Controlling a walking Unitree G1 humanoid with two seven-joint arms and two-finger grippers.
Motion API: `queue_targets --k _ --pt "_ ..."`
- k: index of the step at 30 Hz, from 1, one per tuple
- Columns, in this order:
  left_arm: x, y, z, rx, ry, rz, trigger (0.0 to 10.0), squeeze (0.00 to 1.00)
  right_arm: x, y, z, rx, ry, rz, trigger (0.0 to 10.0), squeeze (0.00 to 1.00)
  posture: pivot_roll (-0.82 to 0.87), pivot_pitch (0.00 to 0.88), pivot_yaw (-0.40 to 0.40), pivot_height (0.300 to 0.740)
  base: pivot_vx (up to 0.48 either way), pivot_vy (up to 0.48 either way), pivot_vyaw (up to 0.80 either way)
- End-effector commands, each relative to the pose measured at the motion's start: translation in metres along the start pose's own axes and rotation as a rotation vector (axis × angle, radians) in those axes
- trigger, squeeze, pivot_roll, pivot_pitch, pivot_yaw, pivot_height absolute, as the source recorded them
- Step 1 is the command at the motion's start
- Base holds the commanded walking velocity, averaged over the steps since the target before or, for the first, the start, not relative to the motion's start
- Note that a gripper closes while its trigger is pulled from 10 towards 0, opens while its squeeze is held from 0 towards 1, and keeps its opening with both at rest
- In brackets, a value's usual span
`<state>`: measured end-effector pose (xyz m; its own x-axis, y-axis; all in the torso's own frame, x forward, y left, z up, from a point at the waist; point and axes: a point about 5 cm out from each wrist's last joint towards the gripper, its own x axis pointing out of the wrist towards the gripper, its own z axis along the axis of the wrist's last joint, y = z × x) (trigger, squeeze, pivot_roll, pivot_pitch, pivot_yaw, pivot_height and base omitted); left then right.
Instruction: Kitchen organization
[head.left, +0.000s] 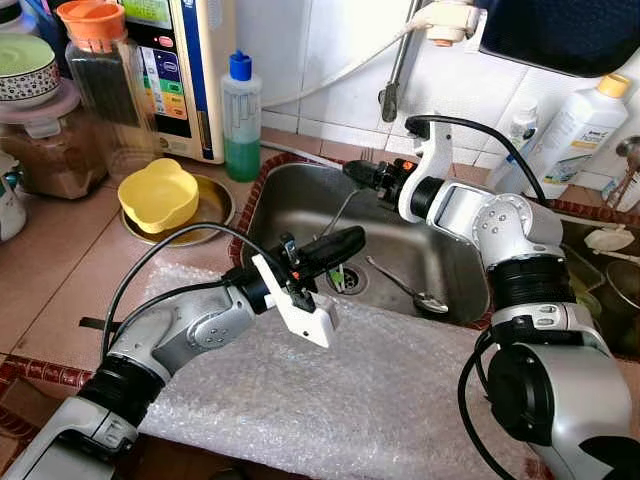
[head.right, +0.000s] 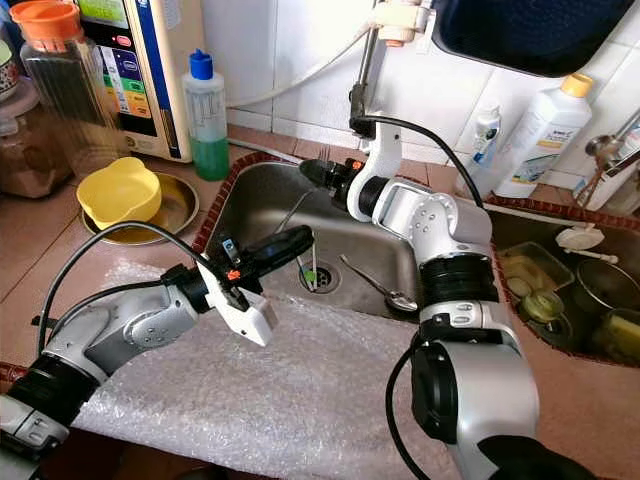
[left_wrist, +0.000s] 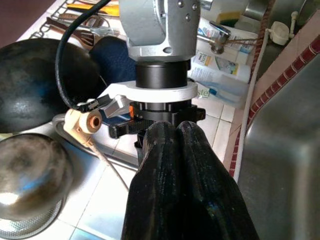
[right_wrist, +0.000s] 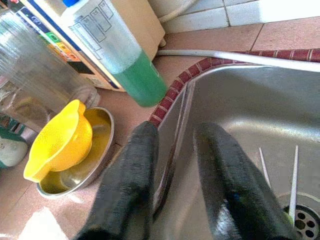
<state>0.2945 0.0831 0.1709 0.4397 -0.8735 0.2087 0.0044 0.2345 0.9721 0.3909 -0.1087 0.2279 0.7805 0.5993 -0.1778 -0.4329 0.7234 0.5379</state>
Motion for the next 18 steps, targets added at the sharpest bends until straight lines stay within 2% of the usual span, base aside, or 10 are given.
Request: queue_targets --k 1,2,4,5,6,7,8,9,18 --pt "0.0058 0.0070 0.0043 0.018 -0.044 0.029 2.2 0.00 -0.0049 -0.0094 0.0071 -0.005 -0.021 -0.060 0.0 0.00 0.04 0.087 -0.126 0.740 0.000 0.000 0.00" --pt "0.0060 0.0066 0.0044 0.018 -0.045 0.027 2.6 0.00 -0.0047 -0.0090 0.0074 -0.004 -0.022 -0.060 0.0 0.00 0.05 0.085 -0.126 0.740 0.000 0.000 0.00" --pt "0.0063 0.0063 0.0045 0.018 -0.046 0.025 2.8 0.00 -0.0042 -0.0083 0.0079 -0.002 -0.024 -0.060 0.0 0.00 0.05 0.085 -0.126 0.740 0.000 0.000 0.00" --pt "0.0064 0.0067 0.0042 0.011 -0.045 0.029 4.4 0.00 -0.0041 -0.0084 0.0080 0.000 -0.027 -0.062 0.0 0.00 0.05 0.081 -0.126 0.740 0.000 0.000 0.00" --pt "0.0066 0.0069 0.0041 0.001 -0.043 0.034 4.4 0.00 -0.0040 -0.0086 0.0078 0.002 -0.029 -0.065 0.0 0.00 0.05 0.080 -0.125 0.740 0.000 0.000 0.00" --pt "0.0069 0.0077 0.0040 0.004 -0.042 0.039 7.3 0.00 -0.0040 -0.0085 0.0078 0.003 -0.031 -0.063 0.0 0.00 0.05 0.078 -0.127 0.740 0.000 0.000 0.00" --pt "0.0072 0.0083 0.0039 0.009 -0.042 0.042 7.3 0.00 -0.0039 -0.0083 0.0079 0.004 -0.032 -0.062 0.0 0.00 0.05 0.077 -0.127 0.740 0.000 0.000 0.00" --pt "0.0083 0.0090 0.0035 0.014 -0.043 0.044 9.8 0.00 -0.0036 -0.0081 0.0074 0.006 -0.032 -0.061 0.0 0.00 0.05 0.075 -0.127 0.740 0.000 0.000 0.00" --pt "0.0118 0.0110 0.0023 0.023 -0.051 0.049 10.0 0.00 -0.0024 -0.0084 0.0079 0.009 -0.044 -0.068 0.0 0.00 0.05 0.065 -0.127 0.740 0.000 0.000 0.00"
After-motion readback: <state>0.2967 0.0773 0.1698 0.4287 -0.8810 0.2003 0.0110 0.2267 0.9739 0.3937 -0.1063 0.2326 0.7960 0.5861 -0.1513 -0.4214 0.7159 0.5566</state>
